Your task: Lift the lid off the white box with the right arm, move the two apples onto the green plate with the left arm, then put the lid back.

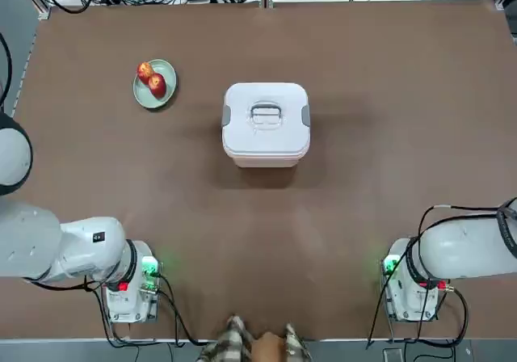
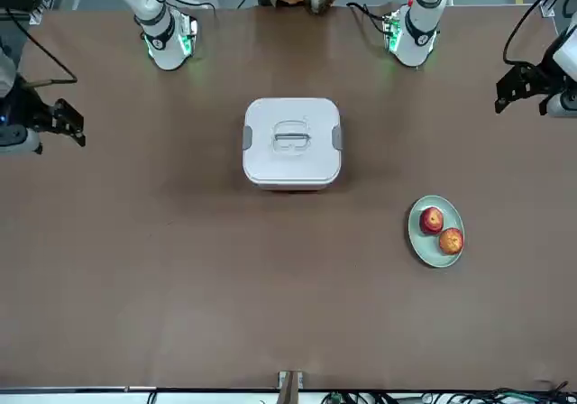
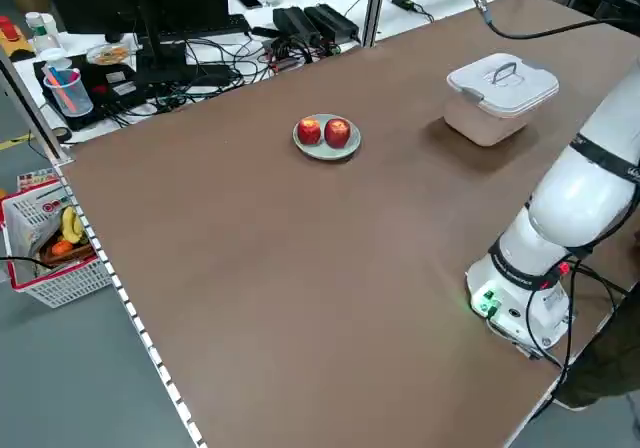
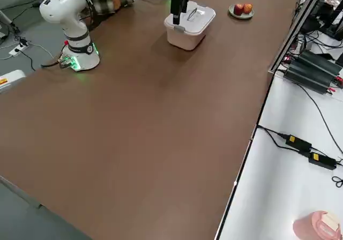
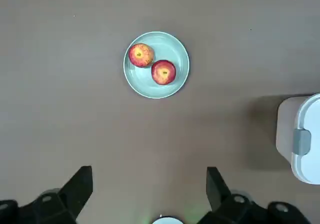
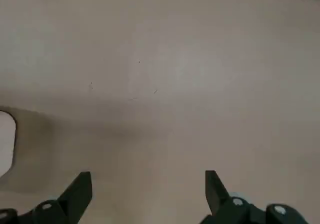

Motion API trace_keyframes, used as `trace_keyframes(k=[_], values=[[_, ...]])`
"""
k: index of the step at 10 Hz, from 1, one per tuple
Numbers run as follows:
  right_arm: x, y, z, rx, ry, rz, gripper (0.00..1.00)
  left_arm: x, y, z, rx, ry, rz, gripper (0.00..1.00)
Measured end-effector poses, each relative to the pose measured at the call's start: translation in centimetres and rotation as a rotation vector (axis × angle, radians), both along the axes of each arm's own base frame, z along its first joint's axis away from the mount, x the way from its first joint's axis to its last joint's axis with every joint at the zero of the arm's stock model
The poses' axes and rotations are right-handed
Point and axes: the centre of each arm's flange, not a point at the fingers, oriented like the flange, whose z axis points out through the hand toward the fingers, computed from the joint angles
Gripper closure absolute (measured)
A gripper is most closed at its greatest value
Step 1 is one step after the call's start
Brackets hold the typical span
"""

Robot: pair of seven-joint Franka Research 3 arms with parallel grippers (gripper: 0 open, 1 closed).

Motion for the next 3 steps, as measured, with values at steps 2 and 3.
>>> trace_keyframes(k=[2, 3], values=[[0.01, -0.47, -0.05, 0.0, 0.001, -0.011, 0.0, 0.0, -0.02, 0.01, 0.0, -0.001, 0.0, 0.0], [0.01, -0.86, -0.05, 0.0, 0.001, -0.02, 0.0, 0.0, -0.02, 0.01, 0.0, -0.001, 0.0, 0.0]])
